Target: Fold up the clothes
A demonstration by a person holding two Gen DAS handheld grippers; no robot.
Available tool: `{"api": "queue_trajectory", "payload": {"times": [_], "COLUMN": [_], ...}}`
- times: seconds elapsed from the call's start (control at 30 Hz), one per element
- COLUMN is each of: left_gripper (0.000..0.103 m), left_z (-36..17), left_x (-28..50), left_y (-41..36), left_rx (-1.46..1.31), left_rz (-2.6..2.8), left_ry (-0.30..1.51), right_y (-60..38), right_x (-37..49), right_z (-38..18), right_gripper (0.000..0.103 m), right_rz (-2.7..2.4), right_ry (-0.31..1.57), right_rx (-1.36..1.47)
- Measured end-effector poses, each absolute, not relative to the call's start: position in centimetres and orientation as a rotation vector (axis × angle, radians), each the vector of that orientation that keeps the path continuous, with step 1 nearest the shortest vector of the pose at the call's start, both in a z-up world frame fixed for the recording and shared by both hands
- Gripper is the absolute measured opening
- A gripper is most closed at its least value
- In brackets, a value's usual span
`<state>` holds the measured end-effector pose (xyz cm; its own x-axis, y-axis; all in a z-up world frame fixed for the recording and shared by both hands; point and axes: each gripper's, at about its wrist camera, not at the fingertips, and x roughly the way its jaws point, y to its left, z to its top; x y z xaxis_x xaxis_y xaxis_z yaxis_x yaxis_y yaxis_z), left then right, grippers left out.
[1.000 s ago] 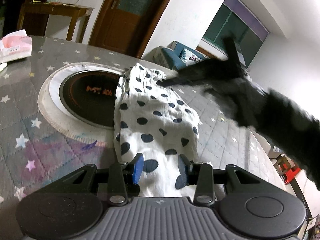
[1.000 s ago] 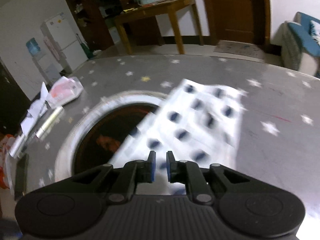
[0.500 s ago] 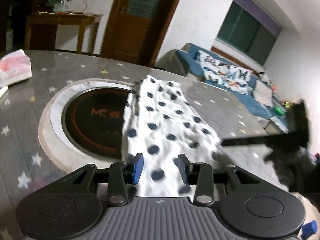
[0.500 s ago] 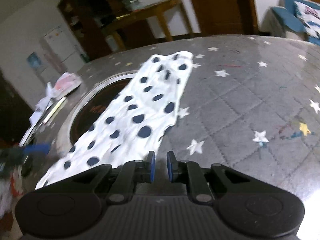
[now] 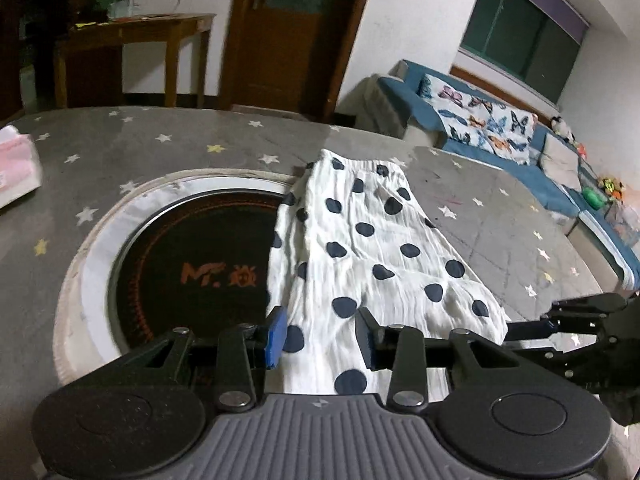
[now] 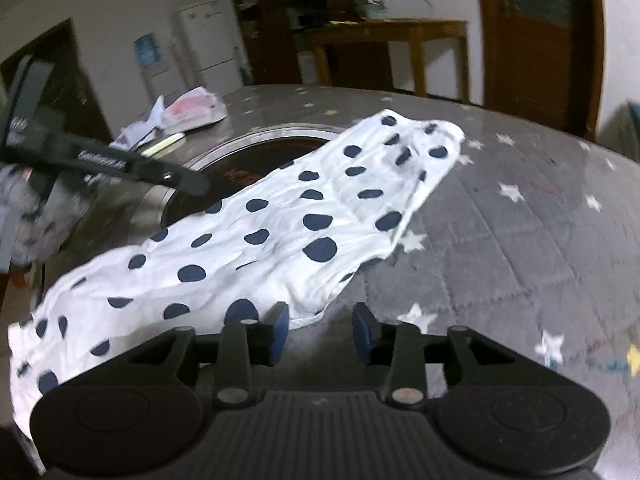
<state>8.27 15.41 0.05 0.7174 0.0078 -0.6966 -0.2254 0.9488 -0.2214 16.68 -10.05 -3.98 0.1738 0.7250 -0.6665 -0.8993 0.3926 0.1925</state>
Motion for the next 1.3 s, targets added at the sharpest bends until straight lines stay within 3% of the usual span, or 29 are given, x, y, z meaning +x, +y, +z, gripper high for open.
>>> {"api": "queue_trajectory", "payload": {"times": [0.5,0.63,0.7,0.8,1.03,1.13,1.23,1.3], "left_gripper": [0.039,0.033,0.032,0.032,0.031,0.011,0.005,0.005], "left_z": [-1.5,-1.8,-2.0,-2.3,-3.0,-3.4,-3.4,-3.1], "left_x": [11.6,12.1,12.3,12.3,12.9,13.1,13.0,12.8], "left_y": [15.1,15.3,15.3,15.5,15.3,15.1,15.3,15.3], "left_rx": [-0.269,-0.252,-0.239,-0.23,-0.194,-0.171,-0.171,-0.169], "left_rz": [0.164,0.177,0.183,0.187,0.181,0.175,0.184,0.198], "left_ry": [0.785,0.785,0.786,0.787,0.803,0.803,0.796,0.784], "right_y": [-9.8,-9.7,-10.1,-10.5,-10.6,-10.6,-10.6,-10.7], "right_x": [18.0,18.1,18.3,18.6,18.7,18.5,18.3,18.2], "right_z": [-4.3,-4.6,-4.6,-4.7,-4.7,-4.6,-4.4,-4.3], "right_gripper": [0.038,0.037,0.028,0.024,0.028,0.028,0.021,0.009], "right_rz": [1.391,1.441,1.455,1.457,1.469,1.468,1.463,1.459], "right_ry": [0.718,0.739,0.746,0.753,0.757,0.747,0.737,0.732], "right_rx": [-0.243,-0.261,-0.255,-0.259,-0.271,-0.293,-0.319,-0.337]}}
